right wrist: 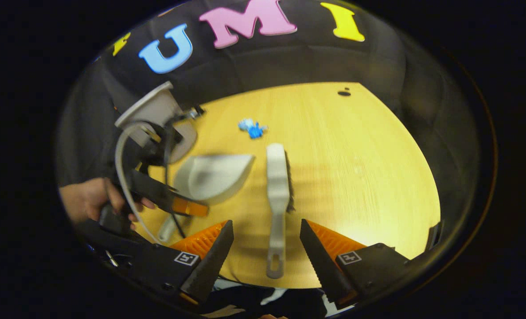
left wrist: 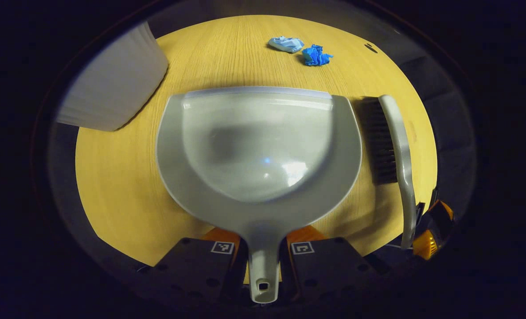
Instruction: Pick up the small broom and dustpan from the desktop, sweep the trash into the dustpan with the broom, and then empty the trash into the garbage bin.
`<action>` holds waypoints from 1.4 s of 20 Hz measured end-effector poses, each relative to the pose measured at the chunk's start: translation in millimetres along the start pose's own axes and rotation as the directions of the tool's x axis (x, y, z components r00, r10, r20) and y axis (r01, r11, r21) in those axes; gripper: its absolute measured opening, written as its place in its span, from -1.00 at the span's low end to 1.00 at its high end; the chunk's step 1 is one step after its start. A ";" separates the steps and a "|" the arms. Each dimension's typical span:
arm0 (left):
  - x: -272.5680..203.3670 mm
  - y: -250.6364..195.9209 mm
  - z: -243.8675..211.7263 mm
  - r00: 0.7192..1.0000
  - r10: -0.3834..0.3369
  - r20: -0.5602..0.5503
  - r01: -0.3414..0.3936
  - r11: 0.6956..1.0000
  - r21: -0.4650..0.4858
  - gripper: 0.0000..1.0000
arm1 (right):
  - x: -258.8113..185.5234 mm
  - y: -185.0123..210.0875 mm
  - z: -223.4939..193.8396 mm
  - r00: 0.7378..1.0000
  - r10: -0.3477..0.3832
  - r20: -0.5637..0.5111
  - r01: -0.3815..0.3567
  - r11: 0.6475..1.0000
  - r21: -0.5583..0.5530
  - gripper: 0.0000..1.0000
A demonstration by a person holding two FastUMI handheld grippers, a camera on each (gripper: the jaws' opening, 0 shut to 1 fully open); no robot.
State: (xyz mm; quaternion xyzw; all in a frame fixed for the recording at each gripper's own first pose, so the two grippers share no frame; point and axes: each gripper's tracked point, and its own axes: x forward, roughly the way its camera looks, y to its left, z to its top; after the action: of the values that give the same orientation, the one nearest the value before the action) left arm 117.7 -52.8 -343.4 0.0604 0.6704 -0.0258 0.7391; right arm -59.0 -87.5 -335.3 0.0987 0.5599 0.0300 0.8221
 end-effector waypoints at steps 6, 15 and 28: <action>6.0 -2.9 3.3 0.997 -0.028 0.074 0.029 1.000 -0.009 -0.39 | 44.3 -6.1 -2.9 0.985 -0.084 -0.153 0.070 0.993 -0.093 0.96; 6.2 -2.9 3.3 0.995 -0.055 0.083 0.056 0.998 -0.015 -0.39 | 89.8 -16.3 -9.0 0.932 -0.157 -0.326 0.117 0.984 -0.138 0.68; 4.5 15.6 -7.9 0.998 -0.025 0.049 0.022 0.998 0.055 -0.41 | 112.5 -54.0 101.2 0.945 -0.148 -0.291 0.084 0.971 -0.223 -0.45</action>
State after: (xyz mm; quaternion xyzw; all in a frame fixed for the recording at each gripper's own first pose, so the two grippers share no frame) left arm 112.1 -36.2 -347.8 0.0717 0.6516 -0.0542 0.7532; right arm 73.2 -135.3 -413.0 -0.0268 0.6787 0.0545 0.7319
